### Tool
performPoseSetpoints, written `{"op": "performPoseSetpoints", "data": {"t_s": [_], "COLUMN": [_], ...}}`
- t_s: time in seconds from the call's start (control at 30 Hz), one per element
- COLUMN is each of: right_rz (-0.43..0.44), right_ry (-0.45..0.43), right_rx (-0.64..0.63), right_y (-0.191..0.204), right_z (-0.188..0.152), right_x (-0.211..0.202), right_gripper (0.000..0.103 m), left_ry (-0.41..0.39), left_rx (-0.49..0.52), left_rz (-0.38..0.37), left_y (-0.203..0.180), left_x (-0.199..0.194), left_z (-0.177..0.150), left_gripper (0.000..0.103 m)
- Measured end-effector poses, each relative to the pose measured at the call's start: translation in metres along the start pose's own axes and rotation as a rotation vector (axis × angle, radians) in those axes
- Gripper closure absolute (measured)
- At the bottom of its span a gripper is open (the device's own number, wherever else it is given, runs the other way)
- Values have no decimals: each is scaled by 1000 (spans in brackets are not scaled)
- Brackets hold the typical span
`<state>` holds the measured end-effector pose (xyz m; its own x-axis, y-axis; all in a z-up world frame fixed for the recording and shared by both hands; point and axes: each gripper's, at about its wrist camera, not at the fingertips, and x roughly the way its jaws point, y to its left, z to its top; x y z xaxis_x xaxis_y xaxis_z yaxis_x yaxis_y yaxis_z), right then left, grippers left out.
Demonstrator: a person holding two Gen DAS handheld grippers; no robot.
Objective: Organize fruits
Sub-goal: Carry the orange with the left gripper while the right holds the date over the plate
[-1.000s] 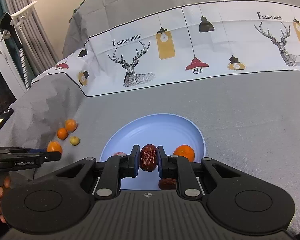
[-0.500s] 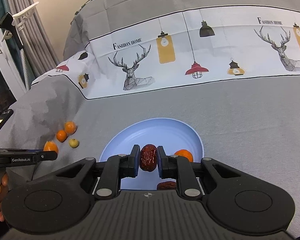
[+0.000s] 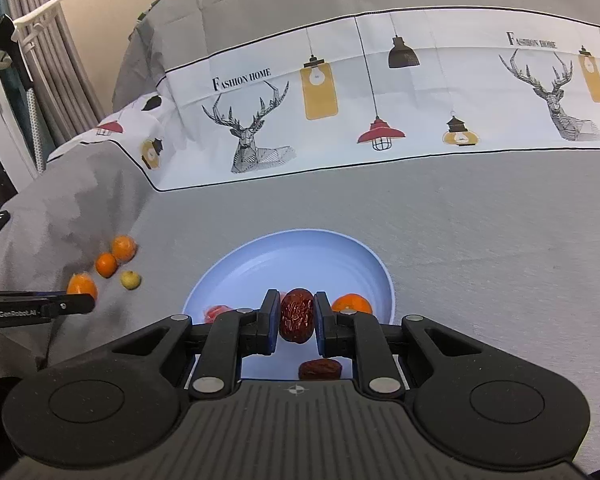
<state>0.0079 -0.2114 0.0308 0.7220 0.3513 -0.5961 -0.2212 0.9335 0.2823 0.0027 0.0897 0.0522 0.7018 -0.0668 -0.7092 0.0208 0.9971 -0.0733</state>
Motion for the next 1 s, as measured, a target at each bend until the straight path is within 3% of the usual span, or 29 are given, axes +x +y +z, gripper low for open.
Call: {"op": "performPoseSetpoints", "data": {"t_s": [0.37,0.47,0.63,1.0], "right_rz": [-19,-18,-15,8], "right_ry": [-4,-7,4,-2], "right_rx": [-36,-46,-53,-24], "right_y": [2,2,0,-11], "right_z": [2,2,1,8], "right_x": [1,1,4,14], "right_gripper": [84,84,84,84], "left_ry": [-3,-56,-103,-64], "left_rx": [51,113,133,156], "left_rz": [-5,40,53,-17], "left_y": [-19,-33,-46,-98], "left_x": [-7,-14,-20,-5], "left_z": [-6,-10,-13,-19], "left_gripper": [68,68,68,68]}}
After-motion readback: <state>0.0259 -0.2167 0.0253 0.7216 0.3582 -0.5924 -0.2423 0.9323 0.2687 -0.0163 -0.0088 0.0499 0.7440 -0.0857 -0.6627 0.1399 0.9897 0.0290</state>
